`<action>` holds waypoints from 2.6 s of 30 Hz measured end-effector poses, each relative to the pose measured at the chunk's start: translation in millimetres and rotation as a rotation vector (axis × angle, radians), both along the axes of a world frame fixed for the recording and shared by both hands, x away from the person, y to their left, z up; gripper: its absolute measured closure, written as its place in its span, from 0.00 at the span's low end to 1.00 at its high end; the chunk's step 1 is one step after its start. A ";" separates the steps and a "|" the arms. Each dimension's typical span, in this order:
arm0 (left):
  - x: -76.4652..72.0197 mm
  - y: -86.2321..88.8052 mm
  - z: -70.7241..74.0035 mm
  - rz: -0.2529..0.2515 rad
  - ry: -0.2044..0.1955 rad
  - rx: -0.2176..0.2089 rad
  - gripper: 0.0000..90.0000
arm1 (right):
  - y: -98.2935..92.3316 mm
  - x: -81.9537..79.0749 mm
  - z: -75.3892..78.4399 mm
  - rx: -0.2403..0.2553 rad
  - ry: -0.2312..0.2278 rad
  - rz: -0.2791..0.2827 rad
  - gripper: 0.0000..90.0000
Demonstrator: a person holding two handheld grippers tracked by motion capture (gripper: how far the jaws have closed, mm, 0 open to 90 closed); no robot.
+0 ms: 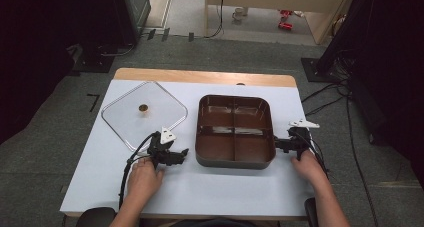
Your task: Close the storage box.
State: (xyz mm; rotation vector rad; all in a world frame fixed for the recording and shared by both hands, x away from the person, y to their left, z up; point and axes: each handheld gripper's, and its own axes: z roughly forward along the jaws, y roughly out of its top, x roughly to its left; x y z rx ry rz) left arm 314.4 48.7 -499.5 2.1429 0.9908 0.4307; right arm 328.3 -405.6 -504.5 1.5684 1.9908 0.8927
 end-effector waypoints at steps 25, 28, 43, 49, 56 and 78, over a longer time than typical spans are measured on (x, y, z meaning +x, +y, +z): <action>0.0 -0.3 0.1 0.000 0.000 0.002 0.18 | -0.1 0.1 0.0 0.001 0.002 0.000 0.11; -0.9 -2.4 0.3 -0.006 -0.011 0.008 0.19 | -0.2 0.0 0.0 0.002 0.001 0.001 0.11; 0.1 -2.9 0.1 -0.006 -0.004 0.006 0.19 | -0.3 0.2 0.0 0.000 0.001 0.002 0.11; 0.3 -3.2 0.2 0.000 -0.002 0.007 0.18 | -0.3 0.2 0.1 0.000 0.002 0.001 0.11; 3.1 -5.6 9.2 -0.001 0.057 0.041 0.26 | -0.5 0.5 0.0 0.000 0.002 0.003 0.11; 12.9 2.7 37.4 -0.057 0.113 0.002 0.41 | -0.3 0.4 0.0 0.002 0.002 0.001 0.11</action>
